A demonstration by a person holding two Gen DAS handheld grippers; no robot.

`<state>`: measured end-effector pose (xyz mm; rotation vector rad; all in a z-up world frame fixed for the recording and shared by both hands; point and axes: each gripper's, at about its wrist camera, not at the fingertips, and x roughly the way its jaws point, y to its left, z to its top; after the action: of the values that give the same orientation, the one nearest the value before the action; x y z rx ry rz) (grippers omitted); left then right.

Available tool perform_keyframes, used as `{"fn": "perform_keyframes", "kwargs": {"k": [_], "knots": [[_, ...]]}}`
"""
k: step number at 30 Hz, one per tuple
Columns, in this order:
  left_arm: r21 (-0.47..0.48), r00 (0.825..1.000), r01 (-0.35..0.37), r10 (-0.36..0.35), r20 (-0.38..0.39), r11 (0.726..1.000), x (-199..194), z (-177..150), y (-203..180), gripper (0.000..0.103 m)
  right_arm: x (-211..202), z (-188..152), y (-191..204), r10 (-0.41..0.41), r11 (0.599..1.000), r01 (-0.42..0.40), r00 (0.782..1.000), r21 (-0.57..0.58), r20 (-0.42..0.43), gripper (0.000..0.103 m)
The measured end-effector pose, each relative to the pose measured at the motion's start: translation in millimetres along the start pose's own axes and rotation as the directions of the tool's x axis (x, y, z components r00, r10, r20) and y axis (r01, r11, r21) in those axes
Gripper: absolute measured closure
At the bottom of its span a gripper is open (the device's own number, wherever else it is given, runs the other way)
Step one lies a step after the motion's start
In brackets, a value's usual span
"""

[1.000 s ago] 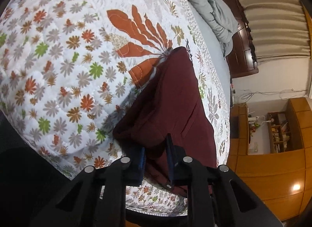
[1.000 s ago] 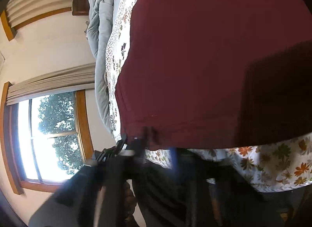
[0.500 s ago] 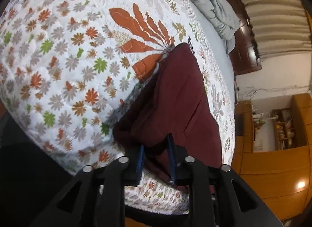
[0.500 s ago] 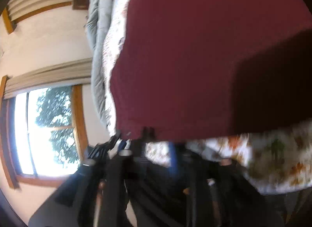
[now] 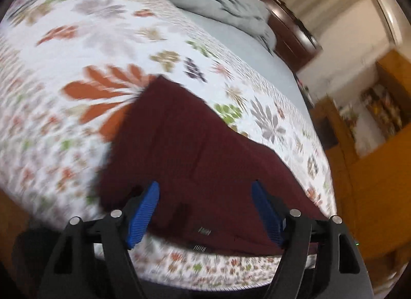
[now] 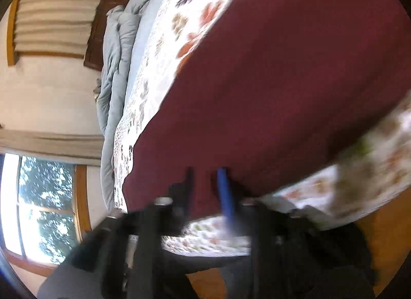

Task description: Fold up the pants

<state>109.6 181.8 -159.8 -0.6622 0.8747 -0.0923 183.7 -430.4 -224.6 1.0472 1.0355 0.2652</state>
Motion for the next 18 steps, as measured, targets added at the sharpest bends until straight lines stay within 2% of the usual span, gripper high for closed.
{"fn": "perform_keyframes", "kwargs": {"k": [1,3,5,7,8,9,11,12,14,18], "knots": [[0.036,1.000,0.012,-0.012,0.000,0.999,7,2,-6,0.028,-23,5,-6,0.027,1.000,-0.026,0.998,-0.009,0.052,0.060],[0.087,1.000,-0.006,0.005,0.004,0.996,17,4,-12,0.028,-84,14,-28,0.063,0.998,-0.063,0.975,-0.006,0.214,0.045],[0.097,1.000,-0.016,0.016,0.001,0.995,26,4,-9,0.026,-146,24,-72,0.050,0.994,-0.083,0.928,0.075,0.368,0.045],[0.079,0.998,-0.062,0.063,-0.017,0.995,38,4,2,0.024,-183,30,-108,0.061,0.980,-0.141,0.887,0.141,0.458,0.039],[0.065,0.997,-0.064,0.066,-0.029,0.996,46,4,7,0.024,-204,35,-132,0.067,0.967,-0.182,0.853,0.176,0.517,0.037],[0.044,0.998,-0.057,0.058,-0.021,0.997,50,3,12,0.024,-214,37,-146,0.079,0.958,-0.217,0.829,0.188,0.554,0.033],[0.054,0.997,-0.067,0.068,-0.024,0.996,51,3,7,0.017,-229,44,-174,0.127,0.927,-0.315,0.777,0.205,0.617,0.032],[0.072,0.996,-0.082,0.085,-0.031,0.994,53,3,4,0.017,-230,47,-180,0.140,0.919,-0.336,0.766,0.206,0.627,0.031],[0.090,0.994,-0.099,0.102,-0.028,0.991,55,1,1,0.017,-228,57,-191,0.152,0.912,-0.353,0.765,0.209,0.626,0.031],[0.077,0.994,-0.104,0.107,-0.028,0.992,53,2,1,0.017,-215,71,-204,0.185,0.911,-0.361,0.791,0.201,0.584,0.031]]}}
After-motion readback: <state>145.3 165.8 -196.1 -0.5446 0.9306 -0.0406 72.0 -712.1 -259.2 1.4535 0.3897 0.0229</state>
